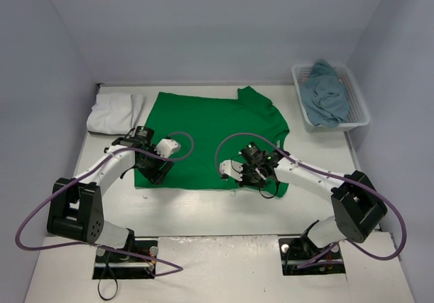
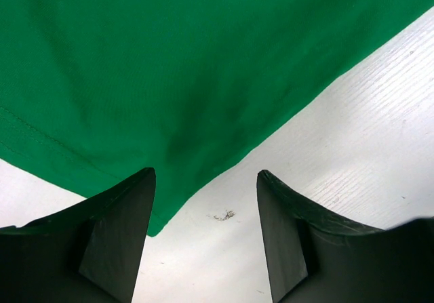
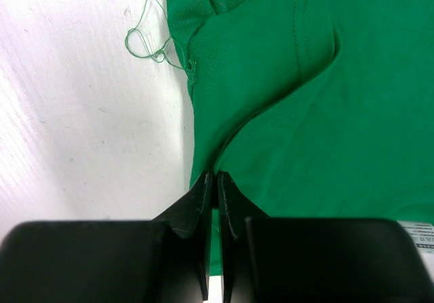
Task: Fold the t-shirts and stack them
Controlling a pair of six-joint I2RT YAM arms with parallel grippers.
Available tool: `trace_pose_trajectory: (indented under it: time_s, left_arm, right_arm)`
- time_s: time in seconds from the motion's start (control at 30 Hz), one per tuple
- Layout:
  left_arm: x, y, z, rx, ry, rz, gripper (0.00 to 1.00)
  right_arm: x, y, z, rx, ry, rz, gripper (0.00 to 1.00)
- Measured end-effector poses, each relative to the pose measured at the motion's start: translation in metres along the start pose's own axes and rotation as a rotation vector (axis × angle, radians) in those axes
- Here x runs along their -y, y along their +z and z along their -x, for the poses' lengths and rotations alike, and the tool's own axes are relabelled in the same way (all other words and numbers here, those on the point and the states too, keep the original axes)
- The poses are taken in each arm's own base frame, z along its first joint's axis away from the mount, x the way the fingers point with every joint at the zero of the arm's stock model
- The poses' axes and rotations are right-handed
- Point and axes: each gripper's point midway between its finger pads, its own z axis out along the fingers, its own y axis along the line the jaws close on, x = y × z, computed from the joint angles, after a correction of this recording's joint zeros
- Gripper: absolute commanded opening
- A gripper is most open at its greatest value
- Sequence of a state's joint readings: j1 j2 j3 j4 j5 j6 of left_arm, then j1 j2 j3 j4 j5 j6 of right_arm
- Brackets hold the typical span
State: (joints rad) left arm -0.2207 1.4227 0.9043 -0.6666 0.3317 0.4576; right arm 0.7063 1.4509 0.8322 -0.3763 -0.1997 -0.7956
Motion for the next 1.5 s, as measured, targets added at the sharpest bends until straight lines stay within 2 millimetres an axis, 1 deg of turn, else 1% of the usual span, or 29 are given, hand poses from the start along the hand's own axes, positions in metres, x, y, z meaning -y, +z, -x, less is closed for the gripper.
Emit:
trace_pose_trajectory:
  time_s: [0.2,0.27,0.37,0.5,0.7,0.87,1.07,1.1,1.13,1.2,1.23,1.3,1.33,1.43,1.5]
  left_arm:
    - [0.005,0.002,-0.007,0.002,0.006,-0.004,0.56]
    - [0.009,0.001,-0.012,0.004,0.015,-0.004,0.57]
    - [0.012,-0.001,-0.015,0.014,0.042,0.007,0.57]
    - [0.008,-0.001,-0.018,0.008,0.086,0.034,0.58]
    - [0.001,0.007,-0.039,-0.064,0.121,0.072,0.58]
    - [-0.008,0.018,-0.05,-0.132,0.124,0.096,0.58]
    - [-0.011,0.02,-0.052,-0.152,0.119,0.106,0.56]
    - [-0.011,0.02,-0.052,-0.153,0.117,0.105,0.53]
    - [-0.011,0.02,-0.052,-0.155,0.116,0.104,0.45]
    - [-0.011,0.021,-0.052,-0.159,0.112,0.101,0.36]
    - [-0.011,0.021,-0.053,-0.163,0.109,0.098,0.27]
    - [-0.011,0.021,-0.052,-0.165,0.102,0.098,0.17]
    - [-0.012,0.021,-0.052,-0.168,0.102,0.099,0.09]
    - [-0.012,0.021,-0.052,-0.17,0.095,0.102,0.01]
    - [-0.012,0.021,-0.052,-0.171,0.095,0.102,0.0]
  right_arm:
    - [0.0,-0.001,0.0,0.001,0.0,-0.003,0.0]
    - [0.001,-0.003,0.001,0.007,0.001,-0.01,0.0]
    - [0.003,-0.007,0.003,0.02,0.004,-0.022,0.0]
    - [0.004,-0.01,0.004,0.028,0.012,-0.031,0.0]
    - [0.004,-0.011,0.004,0.03,0.018,-0.033,0.0]
    - [0.005,-0.014,0.006,0.04,0.02,-0.043,0.0]
    - [0.006,-0.018,0.007,0.049,0.029,-0.052,0.0]
    - [0.006,-0.018,0.007,0.05,0.03,-0.053,0.0]
    - [0.005,-0.019,0.007,0.05,0.031,-0.052,0.0]
    - [0.005,-0.019,0.007,0.051,0.033,-0.053,0.0]
    - [0.006,-0.019,0.008,0.052,0.033,-0.055,0.0]
    - [0.006,-0.02,0.008,0.053,0.033,-0.056,0.0]
    - [0.006,-0.02,0.008,0.053,0.033,-0.057,0.0]
    - [0.007,-0.02,0.007,0.049,0.036,-0.062,0.0]
    - [0.008,-0.021,0.006,0.05,0.041,-0.065,0.0]
